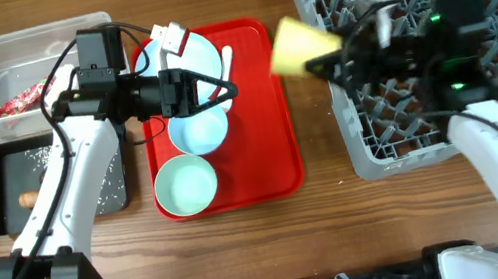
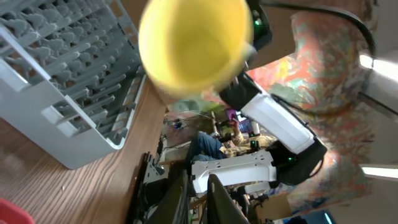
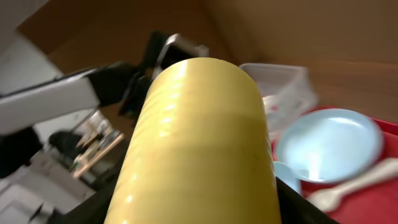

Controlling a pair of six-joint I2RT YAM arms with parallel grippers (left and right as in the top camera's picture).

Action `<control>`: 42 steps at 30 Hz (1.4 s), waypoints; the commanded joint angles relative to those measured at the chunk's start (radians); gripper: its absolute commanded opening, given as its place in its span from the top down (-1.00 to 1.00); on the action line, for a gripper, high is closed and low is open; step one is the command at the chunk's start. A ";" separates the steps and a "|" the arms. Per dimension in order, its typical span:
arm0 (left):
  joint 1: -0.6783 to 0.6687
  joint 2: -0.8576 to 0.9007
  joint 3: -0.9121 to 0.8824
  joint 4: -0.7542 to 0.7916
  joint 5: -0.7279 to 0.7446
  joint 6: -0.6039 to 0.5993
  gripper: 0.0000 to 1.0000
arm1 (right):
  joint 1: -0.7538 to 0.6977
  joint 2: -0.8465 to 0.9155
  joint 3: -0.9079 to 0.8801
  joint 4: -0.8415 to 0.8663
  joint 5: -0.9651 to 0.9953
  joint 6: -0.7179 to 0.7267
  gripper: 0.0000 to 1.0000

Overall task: Sort waste into correct bins and load items into the dishwasher rack
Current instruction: 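Carry the yellow cup right and place it in the rack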

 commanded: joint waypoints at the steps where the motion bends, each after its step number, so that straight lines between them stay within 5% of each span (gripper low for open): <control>1: -0.005 -0.009 0.008 0.000 -0.077 0.001 0.78 | -0.100 -0.012 0.016 -0.074 0.053 -0.008 0.18; 11: -0.005 -0.009 0.008 -0.100 -0.473 0.001 0.80 | -0.128 -0.135 0.043 -0.580 0.537 -0.148 0.11; 19: -0.005 -0.009 0.008 -0.249 -0.877 0.001 0.80 | -0.127 -0.209 0.307 -1.136 0.961 -0.237 0.11; 27: -0.005 -0.009 0.008 -0.263 -0.961 0.001 0.79 | -0.064 -0.158 0.384 -1.396 1.238 -0.180 0.08; 42: -0.005 -0.009 0.008 -0.273 -0.998 0.001 0.75 | -0.067 0.103 0.384 -1.519 1.264 -0.214 0.06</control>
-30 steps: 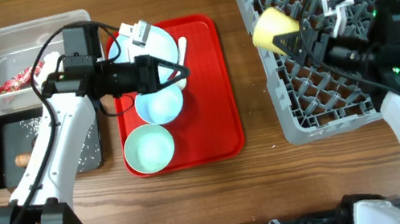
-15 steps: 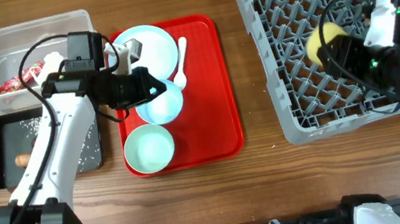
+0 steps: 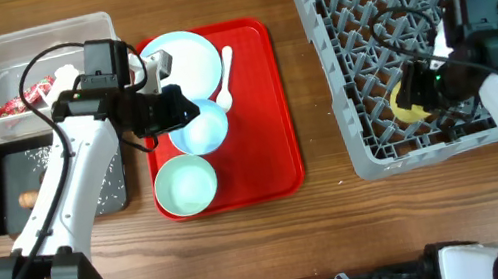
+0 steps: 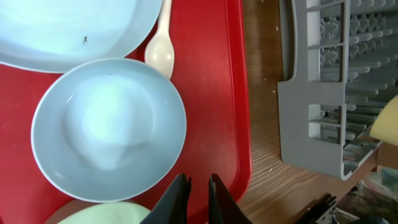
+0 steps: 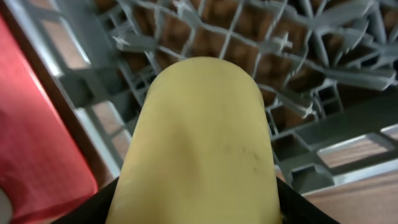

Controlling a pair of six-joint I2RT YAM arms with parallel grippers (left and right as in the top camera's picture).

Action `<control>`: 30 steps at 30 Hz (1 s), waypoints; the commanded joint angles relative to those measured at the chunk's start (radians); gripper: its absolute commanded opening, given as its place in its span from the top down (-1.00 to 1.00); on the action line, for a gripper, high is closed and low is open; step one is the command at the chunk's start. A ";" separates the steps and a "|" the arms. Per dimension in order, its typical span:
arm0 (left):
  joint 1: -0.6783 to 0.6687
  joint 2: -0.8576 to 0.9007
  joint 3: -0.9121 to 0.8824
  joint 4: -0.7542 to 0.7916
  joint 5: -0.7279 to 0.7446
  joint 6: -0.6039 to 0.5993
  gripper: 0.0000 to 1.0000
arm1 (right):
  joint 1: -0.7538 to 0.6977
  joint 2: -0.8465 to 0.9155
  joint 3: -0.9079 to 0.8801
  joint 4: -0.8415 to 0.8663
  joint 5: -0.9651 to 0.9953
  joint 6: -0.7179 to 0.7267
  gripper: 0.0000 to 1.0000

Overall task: Sort waste into correct bins and load items into the dishwasher rack
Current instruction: 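Carry the yellow cup right and place it in the rack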

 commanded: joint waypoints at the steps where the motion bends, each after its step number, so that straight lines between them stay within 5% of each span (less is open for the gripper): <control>1: -0.005 -0.009 0.008 -0.006 -0.009 0.001 0.74 | -0.001 0.040 0.011 -0.031 0.025 -0.021 0.06; 30: -0.005 -0.009 0.008 -0.007 -0.010 0.001 0.61 | -0.068 0.112 -0.001 -0.072 0.006 -0.097 -0.02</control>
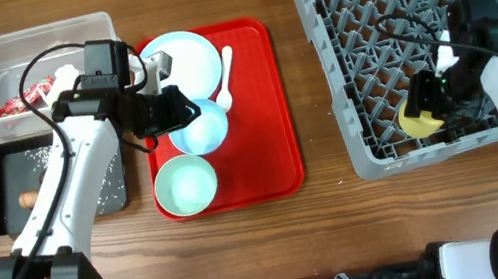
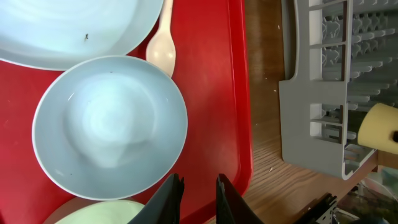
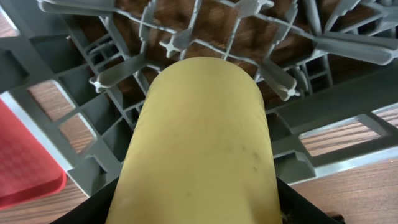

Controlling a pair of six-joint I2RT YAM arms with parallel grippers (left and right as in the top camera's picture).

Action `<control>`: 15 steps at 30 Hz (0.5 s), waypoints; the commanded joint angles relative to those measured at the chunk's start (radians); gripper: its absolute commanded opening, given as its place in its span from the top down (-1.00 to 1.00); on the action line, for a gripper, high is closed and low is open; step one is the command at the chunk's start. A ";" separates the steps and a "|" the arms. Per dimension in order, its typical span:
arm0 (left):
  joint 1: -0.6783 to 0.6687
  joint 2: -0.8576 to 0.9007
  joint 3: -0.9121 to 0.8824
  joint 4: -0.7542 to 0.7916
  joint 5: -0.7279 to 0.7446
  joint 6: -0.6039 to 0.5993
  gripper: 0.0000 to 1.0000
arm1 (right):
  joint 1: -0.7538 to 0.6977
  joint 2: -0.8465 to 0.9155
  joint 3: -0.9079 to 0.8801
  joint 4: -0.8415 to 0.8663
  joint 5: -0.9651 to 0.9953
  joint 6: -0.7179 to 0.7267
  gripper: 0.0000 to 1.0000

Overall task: Sort waste into correct bins and load items into the dishwasher rack
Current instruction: 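Carry the yellow cup right and place it in the rack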

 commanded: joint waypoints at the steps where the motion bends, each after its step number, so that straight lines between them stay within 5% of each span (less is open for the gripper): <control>1: -0.005 -0.009 0.008 -0.002 -0.006 0.002 0.61 | -0.002 0.030 -0.001 -0.002 -0.001 -0.018 -0.15; 3: -0.005 -0.009 0.008 -0.002 -0.006 0.002 0.60 | -0.002 0.034 -0.001 -0.002 -0.002 -0.018 -0.59; 5: -0.005 -0.009 0.008 -0.002 -0.006 0.002 0.60 | -0.002 0.034 -0.001 0.000 -0.002 -0.018 -0.80; 15: -0.005 -0.009 0.008 -0.001 -0.006 0.002 0.59 | -0.002 0.034 0.042 0.017 -0.002 -0.017 -0.86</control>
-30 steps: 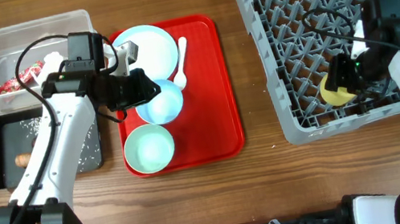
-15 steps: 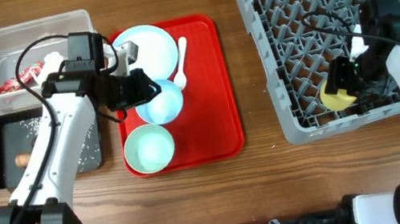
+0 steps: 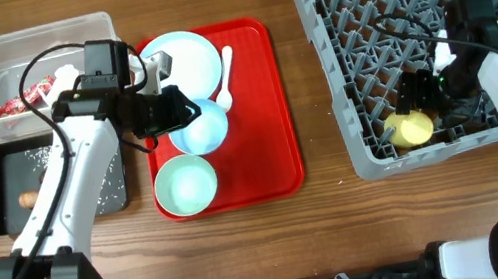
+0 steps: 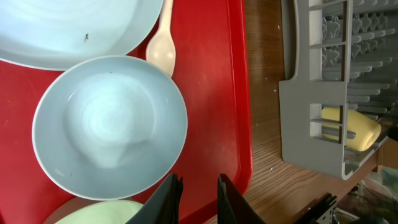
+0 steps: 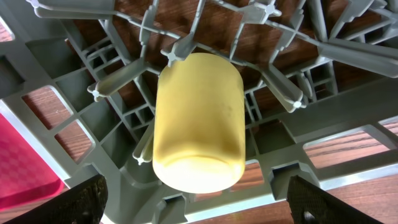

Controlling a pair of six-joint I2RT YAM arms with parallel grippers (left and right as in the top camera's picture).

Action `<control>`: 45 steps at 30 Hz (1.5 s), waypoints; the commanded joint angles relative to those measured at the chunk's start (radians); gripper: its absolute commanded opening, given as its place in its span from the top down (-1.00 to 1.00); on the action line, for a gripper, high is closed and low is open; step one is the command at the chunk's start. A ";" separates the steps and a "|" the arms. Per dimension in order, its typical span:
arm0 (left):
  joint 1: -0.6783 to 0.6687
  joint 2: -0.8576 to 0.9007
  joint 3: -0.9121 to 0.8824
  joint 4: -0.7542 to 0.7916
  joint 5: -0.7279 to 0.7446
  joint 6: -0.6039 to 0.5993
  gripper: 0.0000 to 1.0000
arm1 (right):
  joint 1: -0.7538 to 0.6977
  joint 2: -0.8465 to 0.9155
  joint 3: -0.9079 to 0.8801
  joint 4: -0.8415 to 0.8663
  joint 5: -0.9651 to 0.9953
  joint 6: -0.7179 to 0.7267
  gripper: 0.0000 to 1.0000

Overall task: Sort waste into correct bins and load items into the dishwasher rack
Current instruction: 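Carry the yellow cup right and place it in the rack, then reach the right gripper to the light-blue bowl and grasp its rim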

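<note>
A yellow cup (image 5: pixel 199 121) lies on its side among the tines near the front edge of the grey dishwasher rack. My right gripper (image 5: pixel 199 202) hangs open just above it, touching nothing. The red tray (image 3: pixel 269 106) holds a pale blue plate (image 3: pixel 187 59), a white spoon (image 3: pixel 226 72), a blue bowl (image 4: pixel 109 127) and a green bowl (image 3: pixel 186 185). My left gripper (image 4: pixel 198 199) points down beside the blue bowl's rim, its fingers parted, with only bare tray between them.
A clear plastic bin with a red wrapper stands at the far left. In front of it is a black tray (image 3: pixel 6 200) with white crumbs and a brown scrap. Bare wooden table lies between the red tray and the rack.
My right gripper has opened and let go of the yellow cup, which now lies on its side in the rack's front row. The left arm has not moved.
My right gripper first held the yellow cup in the air between tray and rack, while the left gripper pointed sideways. Then the cup was down inside the rack and the left gripper hung shut over the blue bowl. Later the left fingers parted, and now the cup is released.
</note>
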 commanded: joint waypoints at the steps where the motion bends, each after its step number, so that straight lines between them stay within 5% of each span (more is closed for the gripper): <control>1: -0.005 -0.009 0.008 0.000 -0.006 0.002 0.59 | -0.002 0.013 0.064 -0.006 -0.003 -0.007 -0.84; 11: 0.000 -0.010 0.016 0.006 -0.010 0.001 0.65 | 0.107 -0.010 0.356 0.073 -0.280 -0.017 -0.51; 20: 0.054 -0.024 0.101 -0.105 -0.261 -0.117 0.66 | 0.475 0.111 0.352 0.310 -0.212 0.197 -0.29; 33: 0.086 -0.035 0.102 -0.127 -0.626 -0.126 -0.07 | 0.716 0.449 0.352 0.443 -0.171 0.336 -0.05; 45: 0.156 -0.034 0.102 -0.124 -0.637 -0.126 -0.56 | 0.767 0.576 0.346 0.529 -0.174 0.359 0.10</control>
